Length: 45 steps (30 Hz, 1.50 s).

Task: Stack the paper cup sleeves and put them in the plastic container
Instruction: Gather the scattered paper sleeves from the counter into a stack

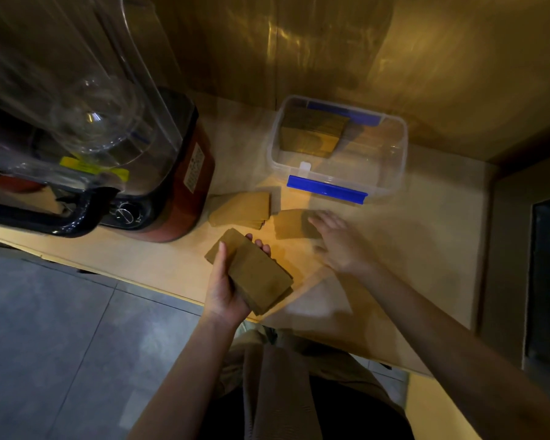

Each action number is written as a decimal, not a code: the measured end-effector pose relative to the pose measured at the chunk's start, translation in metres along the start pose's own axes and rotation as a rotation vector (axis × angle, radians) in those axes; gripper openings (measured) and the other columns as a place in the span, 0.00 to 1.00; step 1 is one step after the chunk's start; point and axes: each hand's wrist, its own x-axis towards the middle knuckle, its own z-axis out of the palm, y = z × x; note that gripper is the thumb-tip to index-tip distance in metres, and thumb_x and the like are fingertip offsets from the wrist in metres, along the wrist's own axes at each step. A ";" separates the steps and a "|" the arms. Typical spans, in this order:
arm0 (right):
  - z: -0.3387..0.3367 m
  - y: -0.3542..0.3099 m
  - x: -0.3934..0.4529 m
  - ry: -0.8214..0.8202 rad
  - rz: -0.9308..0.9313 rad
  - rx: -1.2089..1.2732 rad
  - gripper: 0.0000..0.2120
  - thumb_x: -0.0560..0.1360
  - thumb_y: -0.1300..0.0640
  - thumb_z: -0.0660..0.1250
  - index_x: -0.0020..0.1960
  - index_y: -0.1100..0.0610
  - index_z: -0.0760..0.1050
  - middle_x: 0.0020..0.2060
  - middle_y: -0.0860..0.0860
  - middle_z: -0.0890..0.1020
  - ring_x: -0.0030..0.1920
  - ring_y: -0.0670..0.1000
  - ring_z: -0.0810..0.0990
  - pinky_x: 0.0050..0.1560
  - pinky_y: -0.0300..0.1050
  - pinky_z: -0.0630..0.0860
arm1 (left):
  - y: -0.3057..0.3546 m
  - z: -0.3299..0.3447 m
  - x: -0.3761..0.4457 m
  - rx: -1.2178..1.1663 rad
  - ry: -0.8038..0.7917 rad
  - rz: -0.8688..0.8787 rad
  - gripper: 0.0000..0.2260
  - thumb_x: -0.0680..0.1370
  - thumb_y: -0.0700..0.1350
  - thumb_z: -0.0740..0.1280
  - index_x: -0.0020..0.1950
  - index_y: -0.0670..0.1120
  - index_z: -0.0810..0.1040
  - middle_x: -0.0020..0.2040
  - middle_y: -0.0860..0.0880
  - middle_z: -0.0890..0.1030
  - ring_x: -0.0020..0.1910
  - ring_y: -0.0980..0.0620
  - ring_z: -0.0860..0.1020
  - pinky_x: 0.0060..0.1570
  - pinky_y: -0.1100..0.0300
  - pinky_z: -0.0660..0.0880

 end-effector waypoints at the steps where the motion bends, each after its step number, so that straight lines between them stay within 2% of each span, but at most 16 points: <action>1: 0.001 0.002 0.004 0.008 -0.020 -0.059 0.31 0.76 0.56 0.62 0.74 0.55 0.51 0.76 0.53 0.53 0.76 0.53 0.47 0.74 0.50 0.46 | 0.000 0.001 0.002 -0.007 0.006 0.002 0.30 0.52 0.54 0.80 0.51 0.48 0.79 0.44 0.48 0.83 0.44 0.51 0.82 0.47 0.53 0.80; 4: 0.003 0.007 0.013 -0.009 -0.018 -0.154 0.31 0.77 0.53 0.59 0.74 0.54 0.48 0.77 0.53 0.50 0.76 0.52 0.44 0.75 0.51 0.44 | 0.001 0.004 0.007 -0.007 0.018 0.008 0.30 0.52 0.54 0.80 0.51 0.48 0.79 0.43 0.48 0.83 0.43 0.51 0.82 0.47 0.54 0.80; 6: 0.002 0.009 0.015 -0.020 -0.007 -0.167 0.30 0.77 0.52 0.59 0.74 0.53 0.50 0.76 0.53 0.52 0.76 0.52 0.47 0.75 0.52 0.46 | 0.000 0.005 0.009 -0.011 0.036 0.006 0.30 0.51 0.53 0.81 0.50 0.48 0.80 0.43 0.48 0.83 0.43 0.51 0.82 0.48 0.54 0.80; 10: 0.006 0.013 0.013 0.065 -0.027 -0.209 0.26 0.75 0.51 0.61 0.71 0.51 0.59 0.73 0.52 0.62 0.73 0.52 0.58 0.72 0.51 0.53 | 0.001 0.006 0.013 -0.014 0.063 -0.007 0.31 0.50 0.53 0.81 0.51 0.48 0.80 0.43 0.48 0.84 0.43 0.51 0.82 0.47 0.52 0.80; 15: 0.003 0.009 0.002 0.095 0.031 -0.140 0.24 0.73 0.47 0.64 0.67 0.50 0.66 0.64 0.52 0.73 0.67 0.54 0.66 0.68 0.51 0.58 | 0.000 0.006 0.015 -0.014 0.056 -0.025 0.30 0.52 0.53 0.80 0.51 0.48 0.79 0.44 0.48 0.84 0.44 0.51 0.82 0.45 0.52 0.80; 17: -0.004 0.002 -0.008 0.152 0.084 0.047 0.24 0.71 0.46 0.67 0.65 0.50 0.69 0.61 0.53 0.76 0.64 0.54 0.71 0.66 0.51 0.62 | -0.002 0.007 0.013 -0.007 0.045 -0.032 0.29 0.52 0.53 0.80 0.51 0.48 0.79 0.44 0.48 0.84 0.44 0.51 0.82 0.45 0.52 0.80; 20: -0.021 -0.018 -0.029 0.245 0.145 0.567 0.23 0.68 0.49 0.71 0.62 0.51 0.73 0.57 0.53 0.80 0.57 0.53 0.77 0.57 0.48 0.74 | -0.004 0.006 0.013 0.021 0.038 -0.030 0.32 0.51 0.53 0.81 0.52 0.48 0.79 0.44 0.48 0.84 0.44 0.51 0.82 0.47 0.52 0.80; 22: -0.031 -0.038 -0.047 0.269 0.143 0.801 0.22 0.69 0.49 0.71 0.62 0.51 0.73 0.55 0.52 0.80 0.55 0.51 0.76 0.52 0.43 0.74 | -0.006 0.007 0.013 0.058 0.019 -0.026 0.34 0.50 0.54 0.81 0.54 0.48 0.78 0.45 0.47 0.84 0.46 0.51 0.82 0.49 0.51 0.80; 25: -0.035 -0.073 -0.077 0.352 0.041 0.652 0.24 0.67 0.40 0.66 0.61 0.48 0.73 0.55 0.49 0.77 0.53 0.46 0.73 0.47 0.36 0.69 | -0.009 0.013 0.008 0.151 -0.031 -0.038 0.38 0.50 0.59 0.79 0.57 0.46 0.77 0.49 0.44 0.84 0.49 0.46 0.83 0.51 0.47 0.79; 28: -0.030 -0.097 -0.096 0.405 -0.017 0.469 0.26 0.66 0.37 0.61 0.60 0.48 0.74 0.53 0.51 0.77 0.53 0.49 0.73 0.52 0.43 0.71 | -0.012 0.018 0.003 0.191 -0.073 -0.020 0.36 0.51 0.62 0.77 0.54 0.46 0.80 0.50 0.43 0.83 0.49 0.47 0.82 0.49 0.49 0.80; 30: -0.026 -0.108 -0.103 0.412 -0.002 0.451 0.27 0.65 0.37 0.60 0.60 0.49 0.74 0.53 0.51 0.76 0.53 0.50 0.73 0.53 0.45 0.71 | -0.013 0.019 0.000 0.164 -0.137 -0.026 0.32 0.52 0.63 0.76 0.51 0.46 0.82 0.48 0.46 0.83 0.48 0.49 0.82 0.50 0.51 0.80; 34: -0.014 -0.114 -0.115 0.482 -0.010 0.316 0.25 0.66 0.40 0.60 0.58 0.50 0.74 0.51 0.52 0.77 0.53 0.50 0.70 0.51 0.47 0.72 | -0.014 0.019 -0.004 0.135 -0.275 -0.003 0.33 0.55 0.63 0.76 0.54 0.48 0.76 0.48 0.48 0.81 0.51 0.51 0.79 0.55 0.55 0.77; 36: -0.007 -0.114 -0.119 0.524 -0.031 0.229 0.23 0.68 0.41 0.61 0.58 0.51 0.74 0.50 0.53 0.78 0.53 0.50 0.67 0.51 0.49 0.73 | -0.014 0.020 -0.007 0.135 -0.299 -0.002 0.31 0.56 0.58 0.77 0.55 0.48 0.74 0.48 0.48 0.81 0.51 0.51 0.80 0.54 0.55 0.78; 39: -0.001 -0.110 -0.124 0.566 -0.043 0.143 0.21 0.68 0.42 0.61 0.57 0.51 0.75 0.52 0.54 0.79 0.55 0.51 0.66 0.53 0.51 0.73 | -0.016 0.019 -0.011 0.149 -0.316 0.004 0.26 0.58 0.47 0.75 0.53 0.47 0.74 0.47 0.48 0.81 0.50 0.51 0.79 0.54 0.56 0.77; 42: 0.000 -0.109 -0.130 0.557 -0.040 0.217 0.22 0.68 0.41 0.60 0.56 0.51 0.76 0.55 0.54 0.78 0.59 0.49 0.64 0.55 0.47 0.69 | -0.020 0.018 -0.014 0.171 -0.297 -0.001 0.22 0.57 0.41 0.69 0.50 0.46 0.74 0.45 0.48 0.80 0.49 0.50 0.78 0.57 0.54 0.73; 45: -0.003 -0.105 -0.139 0.495 0.029 0.480 0.23 0.68 0.40 0.59 0.58 0.50 0.76 0.57 0.50 0.74 0.59 0.44 0.62 0.56 0.40 0.62 | -0.025 0.021 -0.016 0.221 -0.218 0.002 0.16 0.60 0.39 0.63 0.47 0.45 0.75 0.44 0.47 0.79 0.48 0.48 0.78 0.62 0.50 0.67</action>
